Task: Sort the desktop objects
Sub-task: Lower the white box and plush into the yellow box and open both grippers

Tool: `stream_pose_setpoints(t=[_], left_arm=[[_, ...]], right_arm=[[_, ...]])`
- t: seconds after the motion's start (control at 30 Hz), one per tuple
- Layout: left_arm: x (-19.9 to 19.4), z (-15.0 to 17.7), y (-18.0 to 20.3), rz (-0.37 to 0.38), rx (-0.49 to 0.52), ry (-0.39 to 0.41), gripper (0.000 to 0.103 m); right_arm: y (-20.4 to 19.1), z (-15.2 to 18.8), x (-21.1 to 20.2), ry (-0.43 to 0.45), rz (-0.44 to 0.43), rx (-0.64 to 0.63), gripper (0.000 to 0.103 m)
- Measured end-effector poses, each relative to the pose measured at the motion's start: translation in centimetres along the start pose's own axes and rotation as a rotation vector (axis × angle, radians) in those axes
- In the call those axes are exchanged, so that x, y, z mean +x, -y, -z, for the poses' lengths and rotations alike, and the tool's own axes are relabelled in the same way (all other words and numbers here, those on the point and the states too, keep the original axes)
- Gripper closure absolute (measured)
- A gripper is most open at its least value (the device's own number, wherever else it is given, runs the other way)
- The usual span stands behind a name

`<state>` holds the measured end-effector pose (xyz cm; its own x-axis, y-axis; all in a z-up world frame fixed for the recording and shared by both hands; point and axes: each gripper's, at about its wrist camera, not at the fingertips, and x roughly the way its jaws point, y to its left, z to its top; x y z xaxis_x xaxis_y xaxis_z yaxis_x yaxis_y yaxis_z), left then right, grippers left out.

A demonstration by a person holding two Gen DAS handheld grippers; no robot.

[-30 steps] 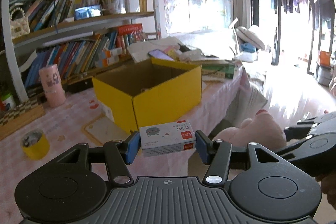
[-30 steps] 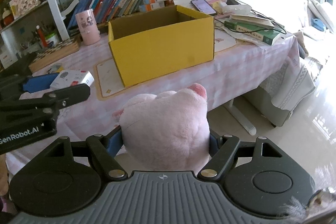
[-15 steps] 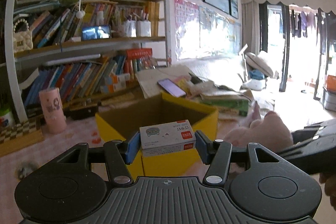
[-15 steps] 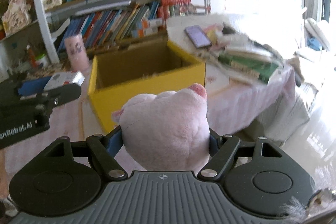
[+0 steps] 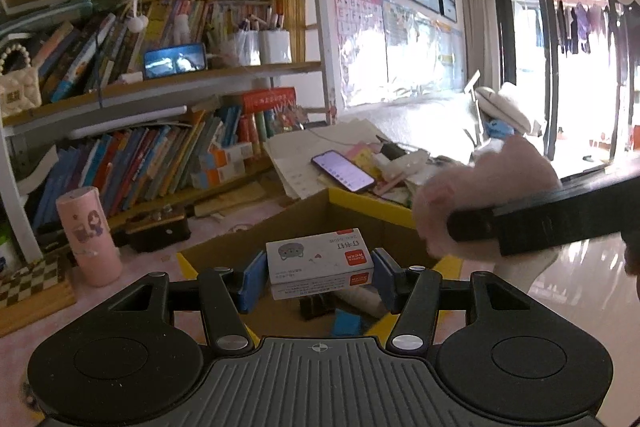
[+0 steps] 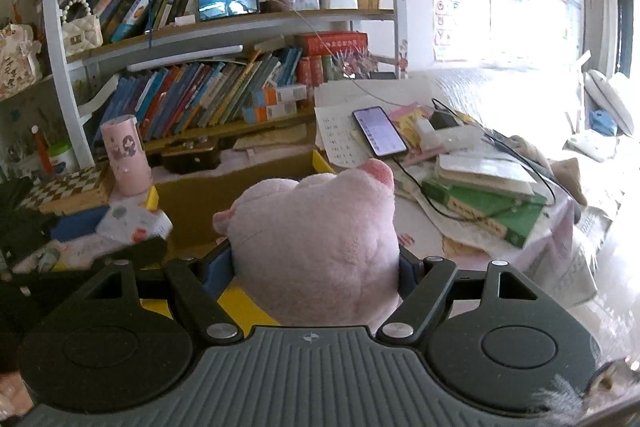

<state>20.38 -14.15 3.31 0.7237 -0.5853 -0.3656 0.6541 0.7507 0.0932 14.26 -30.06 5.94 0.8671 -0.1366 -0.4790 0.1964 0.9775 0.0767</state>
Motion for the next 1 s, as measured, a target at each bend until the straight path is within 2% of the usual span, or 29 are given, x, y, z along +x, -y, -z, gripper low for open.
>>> stream_pose_setpoints(t=[0.33, 0.67, 0.87, 1.0], left_arm=[[5.4, 0.4, -0.4, 0.036, 0.038, -0.114, 0.047], [8.0, 1.6, -0.7, 0.083, 0.022, -0.217, 0.047], [8.9, 1.7, -1.3, 0.089, -0.005, -0.230, 0.045], [8.5, 1.9, -1.1, 0.062, 0.039, -0.188, 0.036]], right_arm=[[-0.1, -3.4, 5.5, -0.001, -0.042, -0.039, 0.028], [-0.8, -4.2, 11.7, -0.136, -0.087, -0.078, 0.028], [-1.4, -3.7, 15.0, -0.242, -0.133, -0.104, 0.028], [-2.1, -3.6, 16.6, -0.289, -0.159, -0.123, 0.028]])
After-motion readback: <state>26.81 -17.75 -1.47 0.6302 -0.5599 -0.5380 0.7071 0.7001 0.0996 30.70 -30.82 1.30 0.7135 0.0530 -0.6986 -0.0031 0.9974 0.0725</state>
